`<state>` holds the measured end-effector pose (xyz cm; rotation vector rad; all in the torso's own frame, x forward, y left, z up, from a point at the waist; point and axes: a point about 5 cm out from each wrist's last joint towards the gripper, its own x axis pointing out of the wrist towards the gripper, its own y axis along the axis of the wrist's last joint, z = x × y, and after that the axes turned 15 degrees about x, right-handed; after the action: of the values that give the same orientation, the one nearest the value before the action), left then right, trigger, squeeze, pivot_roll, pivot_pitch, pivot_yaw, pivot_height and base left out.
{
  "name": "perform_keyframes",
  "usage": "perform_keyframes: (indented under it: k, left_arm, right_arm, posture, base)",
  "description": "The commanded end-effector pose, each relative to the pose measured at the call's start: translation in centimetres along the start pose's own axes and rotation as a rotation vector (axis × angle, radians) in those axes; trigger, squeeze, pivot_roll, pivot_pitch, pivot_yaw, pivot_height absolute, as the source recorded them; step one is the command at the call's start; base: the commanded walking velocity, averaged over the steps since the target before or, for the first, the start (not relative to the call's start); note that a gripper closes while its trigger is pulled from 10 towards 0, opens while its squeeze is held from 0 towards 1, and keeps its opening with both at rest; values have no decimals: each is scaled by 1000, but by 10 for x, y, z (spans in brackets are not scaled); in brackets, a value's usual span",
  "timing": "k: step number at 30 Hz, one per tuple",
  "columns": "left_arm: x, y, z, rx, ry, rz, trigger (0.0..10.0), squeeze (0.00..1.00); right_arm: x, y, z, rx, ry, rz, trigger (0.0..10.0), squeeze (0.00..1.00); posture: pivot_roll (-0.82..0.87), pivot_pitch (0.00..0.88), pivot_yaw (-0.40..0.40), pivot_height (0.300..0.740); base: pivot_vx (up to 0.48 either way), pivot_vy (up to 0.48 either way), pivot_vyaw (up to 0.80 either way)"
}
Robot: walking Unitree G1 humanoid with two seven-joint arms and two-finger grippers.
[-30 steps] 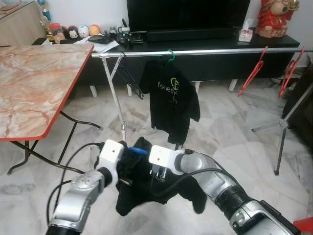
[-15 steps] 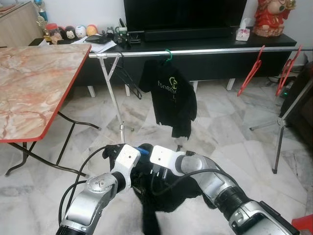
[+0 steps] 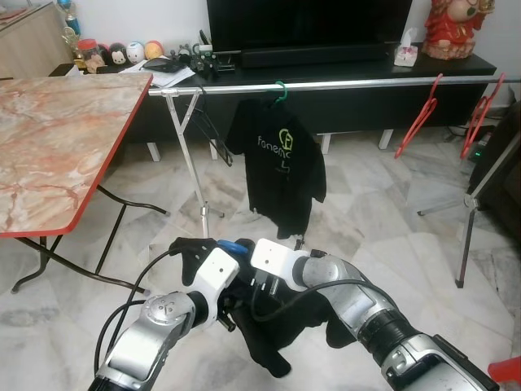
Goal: Hang hanger
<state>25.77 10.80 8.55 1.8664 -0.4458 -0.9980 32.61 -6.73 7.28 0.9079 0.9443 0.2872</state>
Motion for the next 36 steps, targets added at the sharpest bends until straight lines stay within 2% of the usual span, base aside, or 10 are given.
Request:
perform_keyframes:
  k: [1,5,15,21,27,29,34,35,36]
  left_arm:
    - [2,-2,10,13,-58,-9,10000,1000]
    - [2,-7,7,-4,-22,-36,10000,1000]
    - [-5,-12,7,-28,-14,-36,10000,1000]
    - [-17,-13,2,-36,8,-16,10000,1000]
    - [-27,-15,3,1,-34,-16,10000,1000]
    - [-32,-15,8,12,-93,-5,10000,1000]
    - [-34,-12,11,17,-135,11,10000,1000]
    - [-35,-8,17,38,-197,23,10000,1000]
    - [-35,-8,17,38,-197,23,10000,1000]
  right_arm:
    - [-2,22,10,6,-41,104,0,0]
    - [-3,24,14,19,-55,114,0,0]
    - [-4,20,20,37,-81,106,0,0]
    - [-8,13,28,62,-115,92,0,0]
    - [-9,10,32,64,-128,81,0,0]
    - [-9,10,33,57,-131,80,0,0]
    - [-8,11,33,60,-131,84,0,0]
    - [-7,14,32,59,-129,91,0,0]
    - [-7,14,32,59,-129,91,0,0]
  posture:
    - [-107,0,64,740]
    - [-107,0,64,740]
    - [-102,0,63,740]
    - [-98,0,66,740]
    - [-95,0,65,740]
    - [-95,0,67,740]
    - [-94,0,68,740]
    - [-95,0,70,740]
    - [-95,0,70,740]
  base:
    - [0,0,0]
    - [0,0,0]
    - [0,0,0]
    - [0,0,0]
    - [0,0,0]
    - [0,0,0]
    - [0,0,0]
    - [0,0,0]
    - [0,0,0]
